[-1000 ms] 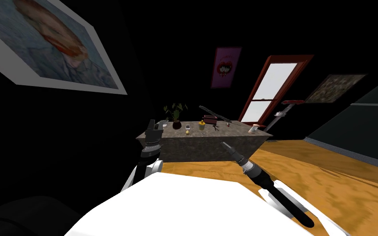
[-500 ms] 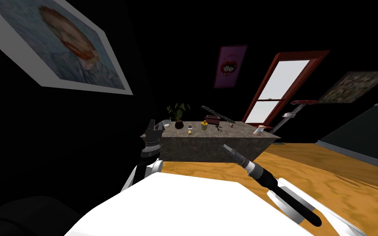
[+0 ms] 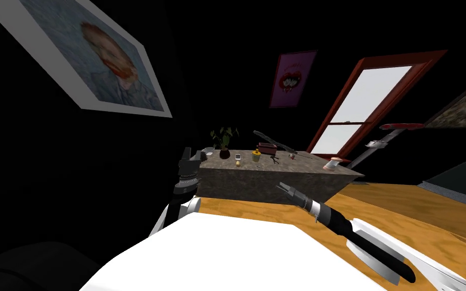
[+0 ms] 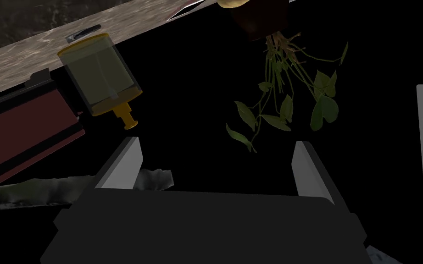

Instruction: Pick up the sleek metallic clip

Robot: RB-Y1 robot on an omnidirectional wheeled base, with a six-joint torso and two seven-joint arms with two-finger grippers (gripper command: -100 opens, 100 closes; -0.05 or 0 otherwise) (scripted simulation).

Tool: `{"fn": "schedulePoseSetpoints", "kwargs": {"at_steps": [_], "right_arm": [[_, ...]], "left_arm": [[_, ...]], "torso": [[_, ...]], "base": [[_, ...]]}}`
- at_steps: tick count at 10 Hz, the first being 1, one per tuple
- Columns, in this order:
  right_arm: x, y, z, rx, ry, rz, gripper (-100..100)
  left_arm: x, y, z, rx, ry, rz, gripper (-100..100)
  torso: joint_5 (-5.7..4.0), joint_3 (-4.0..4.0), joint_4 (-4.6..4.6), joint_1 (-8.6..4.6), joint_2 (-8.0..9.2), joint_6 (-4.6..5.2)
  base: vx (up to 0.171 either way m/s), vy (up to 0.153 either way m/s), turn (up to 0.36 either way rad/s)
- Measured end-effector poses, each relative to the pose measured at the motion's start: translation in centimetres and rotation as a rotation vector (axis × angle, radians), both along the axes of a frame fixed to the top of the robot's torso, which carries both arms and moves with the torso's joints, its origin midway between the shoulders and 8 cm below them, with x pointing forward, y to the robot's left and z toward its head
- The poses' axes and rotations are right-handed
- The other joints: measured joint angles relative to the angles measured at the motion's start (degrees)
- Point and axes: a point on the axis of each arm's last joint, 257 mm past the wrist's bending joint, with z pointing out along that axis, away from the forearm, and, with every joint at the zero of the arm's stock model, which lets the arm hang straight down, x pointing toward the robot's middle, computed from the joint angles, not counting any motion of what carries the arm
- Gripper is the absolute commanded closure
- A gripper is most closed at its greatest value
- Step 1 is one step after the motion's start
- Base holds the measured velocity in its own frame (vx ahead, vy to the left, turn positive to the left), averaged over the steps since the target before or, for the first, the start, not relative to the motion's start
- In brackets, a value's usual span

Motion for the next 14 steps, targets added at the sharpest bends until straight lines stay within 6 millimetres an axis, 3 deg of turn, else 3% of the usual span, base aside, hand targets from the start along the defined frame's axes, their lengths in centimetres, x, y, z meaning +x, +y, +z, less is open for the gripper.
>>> {"fn": "schedulePoseSetpoints", "kwargs": {"at_steps": [3,8,11,14], "right_arm": [[-1.1,-2.5,-2.6,-0.143,0.058,0.04,-100],[-2.5,-7.3,-5.4,-0.351,0.142,0.098,-100],[-4.7,-11.1,-7.4,-0.503,0.214,0.141,-100],[-5.4,-14.9,-8.7,-0.619,0.273,0.167,-100]], "left_arm": [[0.0,0.0,0.0,0.0,0.0,0.0,0],[0.0,0.0,0.0,0.0,0.0,0.0,0],[0.0,0.0,0.0,0.0,0.0,0.0,0],[0.0,0.0,0.0,0.0,0.0,0.0,0]], "torso": [[0.0,-0.04,-0.01,0.06,-0.06,-0.04],[-0.01,-0.05,-0.02,-0.03,-0.08,0.01],[-0.01,-0.11,-0.05,-0.02,-0.18,0.02],[0.0,-0.12,-0.05,0.04,-0.21,-0.07]], "base": [[0.025,0.054,0.115],[0.037,0.044,0.144],[0.058,0.036,0.132],[0.061,0.042,0.221]]}}
